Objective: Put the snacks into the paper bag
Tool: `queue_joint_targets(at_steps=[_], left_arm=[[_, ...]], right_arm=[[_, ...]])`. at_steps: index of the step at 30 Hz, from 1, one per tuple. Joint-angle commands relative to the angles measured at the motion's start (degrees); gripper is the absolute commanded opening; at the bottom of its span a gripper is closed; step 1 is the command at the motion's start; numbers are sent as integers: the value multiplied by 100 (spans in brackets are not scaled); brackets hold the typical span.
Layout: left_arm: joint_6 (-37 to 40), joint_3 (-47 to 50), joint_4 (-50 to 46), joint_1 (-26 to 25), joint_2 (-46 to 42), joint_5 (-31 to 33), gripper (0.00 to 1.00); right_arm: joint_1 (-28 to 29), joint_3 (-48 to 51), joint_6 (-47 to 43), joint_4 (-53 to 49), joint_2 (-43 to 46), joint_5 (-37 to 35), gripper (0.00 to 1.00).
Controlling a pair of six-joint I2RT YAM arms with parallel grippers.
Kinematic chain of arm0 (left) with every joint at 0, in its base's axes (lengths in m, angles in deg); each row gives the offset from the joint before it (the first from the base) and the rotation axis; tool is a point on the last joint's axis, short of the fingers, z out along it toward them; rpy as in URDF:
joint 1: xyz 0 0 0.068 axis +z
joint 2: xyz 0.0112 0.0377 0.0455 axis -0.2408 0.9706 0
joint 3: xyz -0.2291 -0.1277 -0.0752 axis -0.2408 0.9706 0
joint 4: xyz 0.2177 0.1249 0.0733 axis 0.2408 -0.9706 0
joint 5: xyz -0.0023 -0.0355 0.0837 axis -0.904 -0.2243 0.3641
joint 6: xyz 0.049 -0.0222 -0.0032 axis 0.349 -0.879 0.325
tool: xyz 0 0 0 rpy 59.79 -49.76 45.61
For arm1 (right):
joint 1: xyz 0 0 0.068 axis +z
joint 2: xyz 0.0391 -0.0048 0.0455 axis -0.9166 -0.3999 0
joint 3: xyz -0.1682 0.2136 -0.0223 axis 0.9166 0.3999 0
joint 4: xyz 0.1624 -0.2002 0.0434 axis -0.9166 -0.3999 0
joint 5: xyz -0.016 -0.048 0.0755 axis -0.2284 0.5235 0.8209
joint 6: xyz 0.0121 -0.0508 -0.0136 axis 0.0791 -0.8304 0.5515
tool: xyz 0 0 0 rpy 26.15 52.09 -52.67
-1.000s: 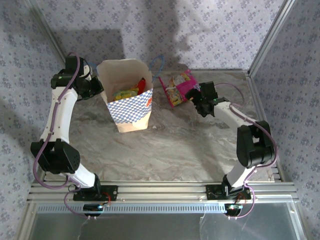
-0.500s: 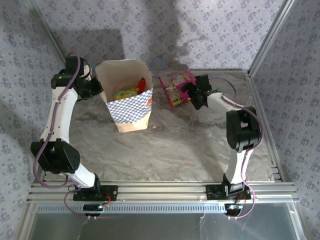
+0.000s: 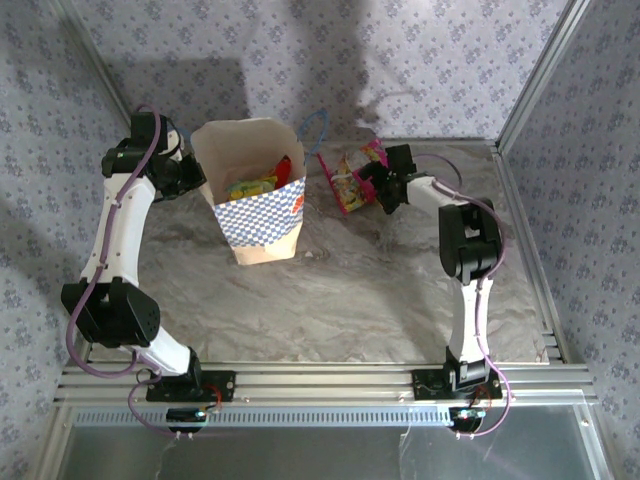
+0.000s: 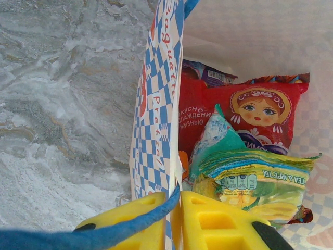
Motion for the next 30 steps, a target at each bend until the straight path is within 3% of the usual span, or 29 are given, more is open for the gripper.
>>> queue_joint_targets(at_steps=[1,9,12,19,30], left_arm=[[83,-3,-72,56,-87,85,15],[73,11,-40,74,-48,75,15],[72,14,-40,77,-27,62,15],[57,26,-5,89,14,-3,15],[13,77,47,90,-27,-154,14]], right_arm=[[-64,-369,143,-147,-299,181,94],[-73,-771,145,-326,-725,252,83],[-72,-791,152,-349,-789,279,73],[-88,-790,35,-528,-829,319,37],[-91,-219,-864,-1292,-183,221,16]])
